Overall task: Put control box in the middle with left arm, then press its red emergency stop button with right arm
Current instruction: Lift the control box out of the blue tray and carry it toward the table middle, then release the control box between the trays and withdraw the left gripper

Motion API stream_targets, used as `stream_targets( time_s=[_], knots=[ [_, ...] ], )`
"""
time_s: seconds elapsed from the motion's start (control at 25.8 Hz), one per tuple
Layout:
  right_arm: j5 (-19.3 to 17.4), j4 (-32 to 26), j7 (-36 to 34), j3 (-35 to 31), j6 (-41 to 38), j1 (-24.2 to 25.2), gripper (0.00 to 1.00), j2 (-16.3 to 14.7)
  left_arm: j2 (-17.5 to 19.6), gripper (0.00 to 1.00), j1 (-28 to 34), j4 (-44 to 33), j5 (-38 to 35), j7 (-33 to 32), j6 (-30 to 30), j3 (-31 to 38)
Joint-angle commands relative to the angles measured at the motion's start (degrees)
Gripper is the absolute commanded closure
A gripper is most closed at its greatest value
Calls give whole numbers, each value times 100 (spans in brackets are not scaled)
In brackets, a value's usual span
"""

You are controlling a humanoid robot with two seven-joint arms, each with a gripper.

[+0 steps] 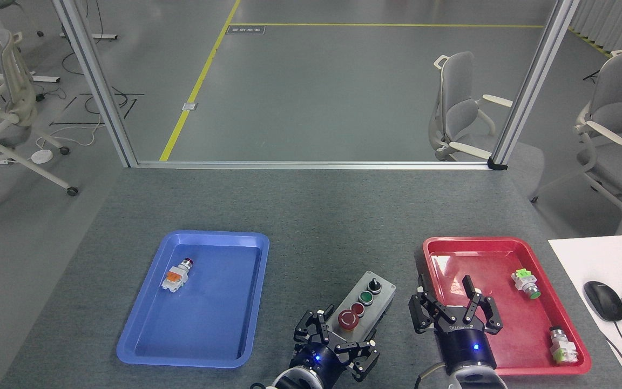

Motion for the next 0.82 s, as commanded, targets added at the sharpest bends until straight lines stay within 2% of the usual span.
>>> stream_targets(
  time_s=[0.0,0.12,0.27,0.39,0.5,0.58,0.7,0.78],
  knots=[
    [0,1,7,40,-15,0,23,7,299,1,211,-454,-1,21,-30,13],
    [0,1,16,49,-112,0,40,15,941,1,431,-1017,17,21,-39,22],
    [9,1,25,66,-358,0,69,33,1565,1,783,-1544,17,29,-47,162],
    [9,10,16,163,-692,0,98,42,2004,1,1152,-2036,61,29,-337,698],
    [18,18,16,242,-885,0,100,112,2224,1,1635,-2590,131,29,-900,1691],
    [53,19,16,383,-885,0,100,156,2215,1,1872,-2862,149,38,-1348,2491],
    [88,62,16,576,-885,0,100,253,2145,1,1925,-2924,254,38,-1840,3731],
    [123,98,16,708,-885,-17,100,323,2040,1,1846,-2906,535,38,-2025,4311]
  ],
)
